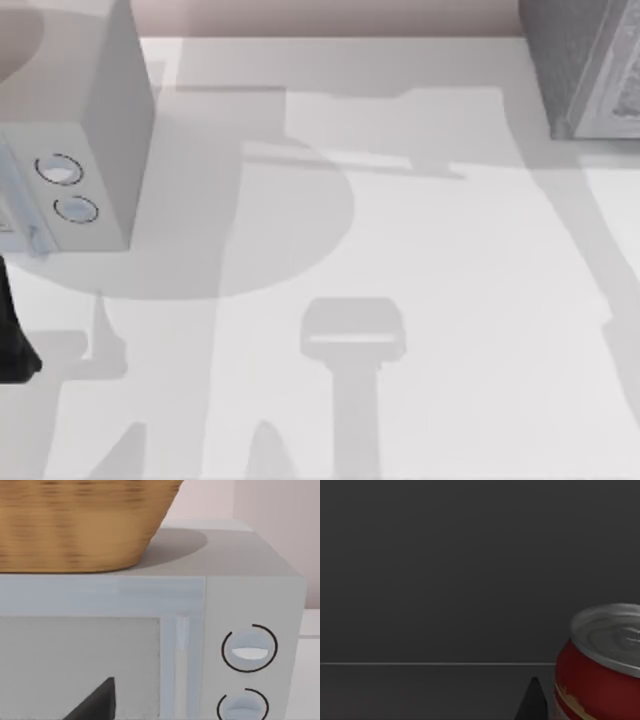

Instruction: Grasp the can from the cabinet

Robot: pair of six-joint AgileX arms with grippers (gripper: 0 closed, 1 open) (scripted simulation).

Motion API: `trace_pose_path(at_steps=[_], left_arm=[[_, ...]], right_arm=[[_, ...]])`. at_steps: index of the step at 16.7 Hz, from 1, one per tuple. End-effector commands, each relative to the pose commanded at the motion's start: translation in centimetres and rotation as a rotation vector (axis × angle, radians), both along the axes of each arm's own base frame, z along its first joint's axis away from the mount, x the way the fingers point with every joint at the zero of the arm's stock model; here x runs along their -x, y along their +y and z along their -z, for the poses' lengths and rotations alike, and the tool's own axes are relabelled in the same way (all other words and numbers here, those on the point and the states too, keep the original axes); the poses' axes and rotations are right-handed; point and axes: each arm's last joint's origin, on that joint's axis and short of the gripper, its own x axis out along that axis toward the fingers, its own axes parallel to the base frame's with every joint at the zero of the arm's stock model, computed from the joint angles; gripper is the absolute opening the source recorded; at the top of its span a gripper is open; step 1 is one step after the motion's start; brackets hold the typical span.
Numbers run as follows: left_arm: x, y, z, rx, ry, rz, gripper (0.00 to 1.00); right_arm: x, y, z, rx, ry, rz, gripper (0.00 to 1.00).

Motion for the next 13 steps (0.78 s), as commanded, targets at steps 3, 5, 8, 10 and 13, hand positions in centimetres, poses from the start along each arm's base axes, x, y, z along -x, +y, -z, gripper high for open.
trace_pose_path(at_steps=[3,5,8,10,13], left_arm=[[0.0,0.0,0.0,0.000,0.000,0.000,1.00],[0.0,0.0,0.0,0.000,0.000,0.000,1.00],[0.0,0.0,0.0,0.000,0.000,0.000,1.00],[0.0,0.0,0.0,0.000,0.000,0.000,1.00],[0.0,0.0,0.0,0.000,0.000,0.000,1.00]], right_arm=[[5.2,0.6,-2.4,-0.001,-0.006,-0.001,0.00],[9.7,0.4,-4.0,-0.004,-0.015,0.002,0.00],[15.0,-0.2,-5.1,-0.003,-0.010,0.005,0.00],[16.3,-0.4,-5.2,-0.001,-0.005,0.006,0.00],[16.4,-0.4,-5.2,-0.001,-0.005,0.006,0.00]])
